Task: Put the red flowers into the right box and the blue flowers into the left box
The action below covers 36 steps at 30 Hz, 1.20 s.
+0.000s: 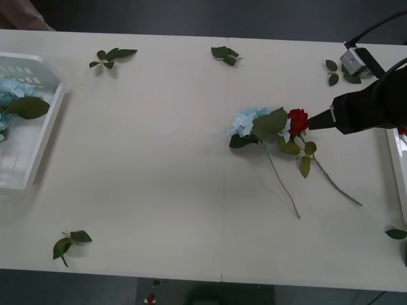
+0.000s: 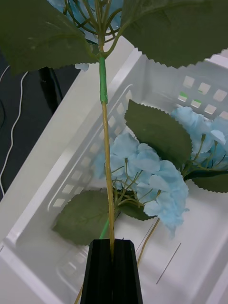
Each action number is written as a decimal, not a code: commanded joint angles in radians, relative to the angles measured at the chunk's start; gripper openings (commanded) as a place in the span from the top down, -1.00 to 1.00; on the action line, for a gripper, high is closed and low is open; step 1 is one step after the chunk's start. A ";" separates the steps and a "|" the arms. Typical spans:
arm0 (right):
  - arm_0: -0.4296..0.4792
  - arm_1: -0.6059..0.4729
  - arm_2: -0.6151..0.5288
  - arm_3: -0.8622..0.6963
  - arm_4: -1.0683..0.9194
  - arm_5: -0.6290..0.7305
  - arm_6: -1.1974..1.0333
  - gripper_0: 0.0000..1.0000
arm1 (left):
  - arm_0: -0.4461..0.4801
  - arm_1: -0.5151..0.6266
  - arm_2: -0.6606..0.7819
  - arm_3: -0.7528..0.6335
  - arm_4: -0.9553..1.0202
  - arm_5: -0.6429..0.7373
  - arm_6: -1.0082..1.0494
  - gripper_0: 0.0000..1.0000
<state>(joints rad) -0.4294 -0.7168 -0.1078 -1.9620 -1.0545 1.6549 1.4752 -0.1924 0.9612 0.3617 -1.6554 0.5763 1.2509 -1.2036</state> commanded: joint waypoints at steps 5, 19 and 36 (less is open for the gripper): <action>-0.008 -0.015 0.020 0.043 0.165 0.020 0.146 -1.00 | -0.084 0.034 -0.156 0.112 -0.007 -0.151 -0.030 1.00; -0.018 -0.013 0.126 0.292 0.260 -0.225 0.392 -1.00 | -0.076 0.033 -0.173 0.123 0.001 -0.191 -0.045 -0.22; -0.117 0.080 0.266 0.554 0.484 -0.451 0.416 -1.00 | 0.120 0.037 0.085 -0.107 0.338 -0.200 -0.096 -0.93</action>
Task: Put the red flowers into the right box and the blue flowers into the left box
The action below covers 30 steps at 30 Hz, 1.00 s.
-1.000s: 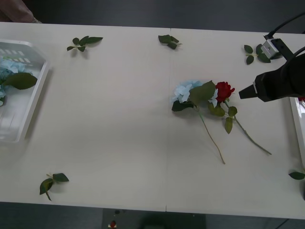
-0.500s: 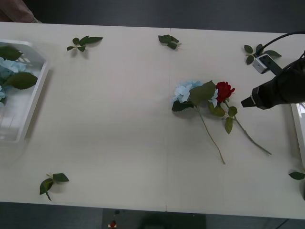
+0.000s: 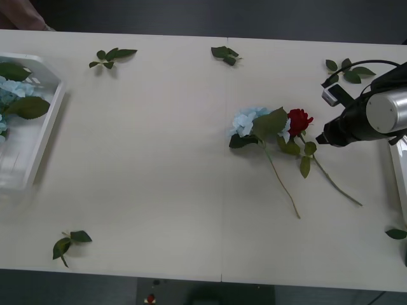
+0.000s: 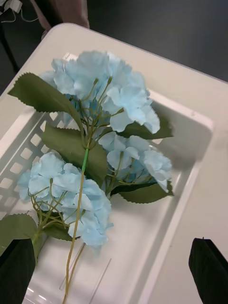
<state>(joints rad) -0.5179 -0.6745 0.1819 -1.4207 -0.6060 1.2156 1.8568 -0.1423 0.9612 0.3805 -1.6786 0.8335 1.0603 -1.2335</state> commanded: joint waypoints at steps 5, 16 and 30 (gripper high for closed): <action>-0.028 0.084 -0.015 0.023 0.088 -0.025 0.028 -1.00 | 0.112 -0.029 0.150 -0.176 0.136 0.066 -0.150 -0.97; -0.030 0.156 0.048 0.100 0.155 -0.156 0.015 -1.00 | 0.084 -0.312 0.250 -0.435 0.092 0.345 -0.409 -0.97; -0.028 0.156 0.067 0.120 0.143 -0.189 0.005 1.00 | -0.069 -0.605 0.001 -0.713 -0.149 0.538 -0.446 -0.97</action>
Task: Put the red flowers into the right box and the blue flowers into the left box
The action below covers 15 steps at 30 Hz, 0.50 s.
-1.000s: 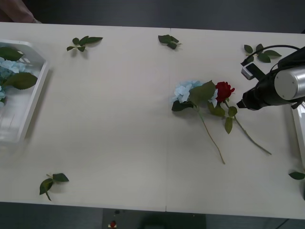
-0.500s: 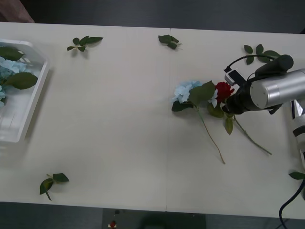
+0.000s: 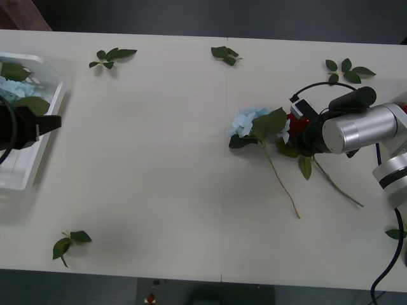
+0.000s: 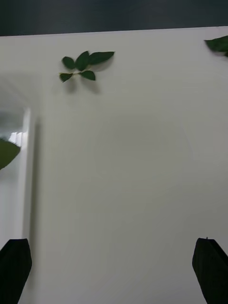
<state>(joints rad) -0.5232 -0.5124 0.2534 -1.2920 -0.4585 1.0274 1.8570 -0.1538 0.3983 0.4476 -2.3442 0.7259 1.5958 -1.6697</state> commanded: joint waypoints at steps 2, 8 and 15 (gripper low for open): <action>-0.024 -0.006 -0.006 -0.009 -0.008 -0.001 -0.001 1.00 | -0.089 -0.096 -0.109 -0.049 -0.063 0.003 -0.015 -0.97; -0.028 -0.011 -0.052 -0.033 -0.026 0.056 0.001 1.00 | -0.127 -0.131 -0.219 -0.046 -0.066 -0.056 -0.022 -0.97; -0.028 -0.025 -0.155 -0.159 -0.042 0.260 0.007 1.00 | -0.076 -0.064 -0.307 -0.015 0.038 -0.263 -0.022 -0.97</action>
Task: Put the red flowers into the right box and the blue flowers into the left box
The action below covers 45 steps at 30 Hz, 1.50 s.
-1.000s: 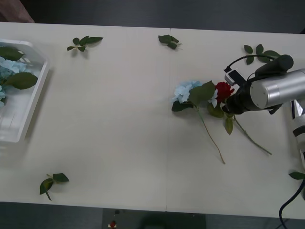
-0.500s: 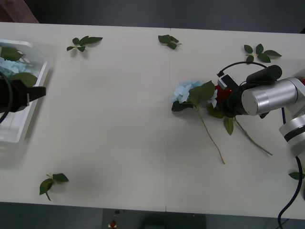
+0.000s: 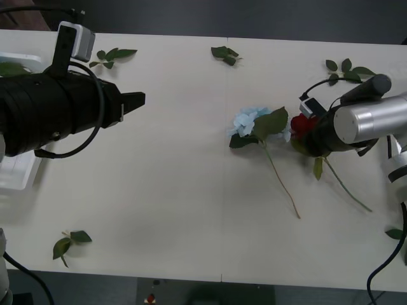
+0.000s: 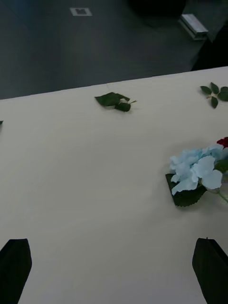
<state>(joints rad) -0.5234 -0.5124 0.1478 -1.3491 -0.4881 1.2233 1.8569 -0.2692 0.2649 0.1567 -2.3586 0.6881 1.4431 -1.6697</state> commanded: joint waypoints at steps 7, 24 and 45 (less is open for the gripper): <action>-0.026 -0.026 -0.215 -0.231 -0.033 0.286 0.015 1.00 | 0.139 0.211 -0.085 0.081 0.295 -0.388 -0.150 -0.99; -0.017 -0.067 -0.691 -0.377 -0.024 0.679 0.074 1.00 | 0.174 0.017 0.061 0.101 0.435 -0.236 -0.450 -1.00; 0.243 -0.196 -0.823 -0.257 -0.041 0.354 0.157 1.00 | 0.188 0.056 0.053 0.104 0.475 -0.242 -0.461 -1.00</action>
<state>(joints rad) -0.2586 -0.6611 -0.6857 -1.6374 -0.5291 1.6034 1.9764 -0.0737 0.3051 0.2180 -2.2464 1.1486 1.2063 -2.1007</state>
